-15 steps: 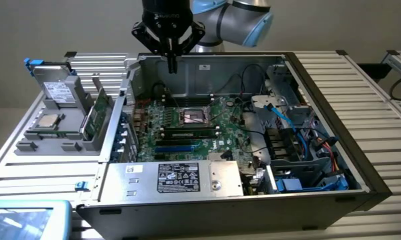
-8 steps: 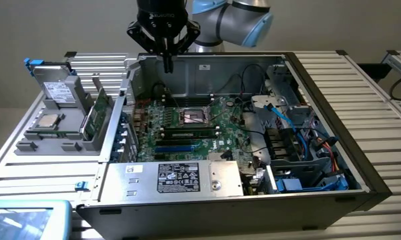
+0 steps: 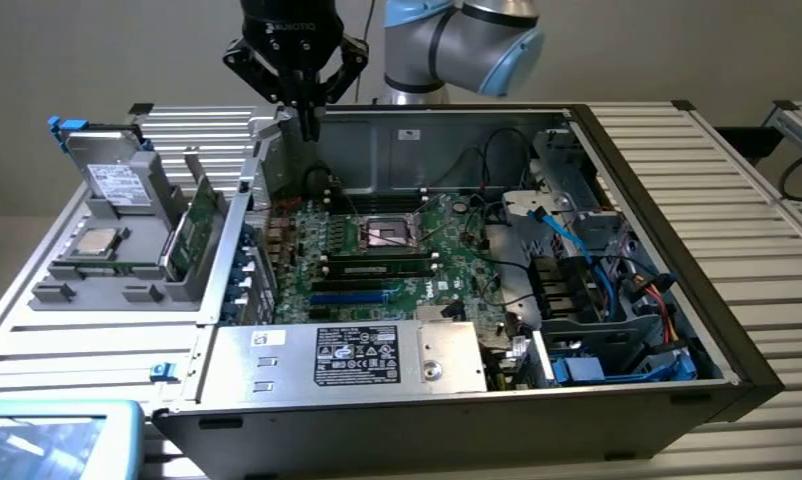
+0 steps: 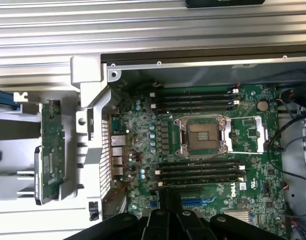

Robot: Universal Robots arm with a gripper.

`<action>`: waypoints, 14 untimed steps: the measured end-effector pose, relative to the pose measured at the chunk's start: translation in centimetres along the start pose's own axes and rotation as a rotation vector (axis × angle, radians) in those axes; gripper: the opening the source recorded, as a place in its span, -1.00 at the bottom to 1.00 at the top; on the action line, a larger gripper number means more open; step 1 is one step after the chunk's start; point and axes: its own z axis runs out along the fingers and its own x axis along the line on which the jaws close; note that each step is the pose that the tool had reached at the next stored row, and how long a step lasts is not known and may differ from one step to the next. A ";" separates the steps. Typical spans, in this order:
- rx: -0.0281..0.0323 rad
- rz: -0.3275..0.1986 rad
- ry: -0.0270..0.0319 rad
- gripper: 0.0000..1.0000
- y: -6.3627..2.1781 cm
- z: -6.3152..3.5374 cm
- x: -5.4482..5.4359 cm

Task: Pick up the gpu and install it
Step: 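Reach for the gpu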

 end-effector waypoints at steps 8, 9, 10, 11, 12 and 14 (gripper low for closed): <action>0.0000 0.000 0.0000 -0.76 0.63 0.05 3.5; 0.0001 0.000 0.0000 -0.76 0.72 0.06 4.0; 0.0000 0.000 0.0001 -0.76 0.80 0.07 4.4; 0.0000 0.000 0.0000 -0.76 0.90 0.10 4.9; 0.0000 0.000 0.0000 -0.76 1.01 0.13 5.4; 0.0000 0.000 0.0002 -0.76 1.18 0.18 6.1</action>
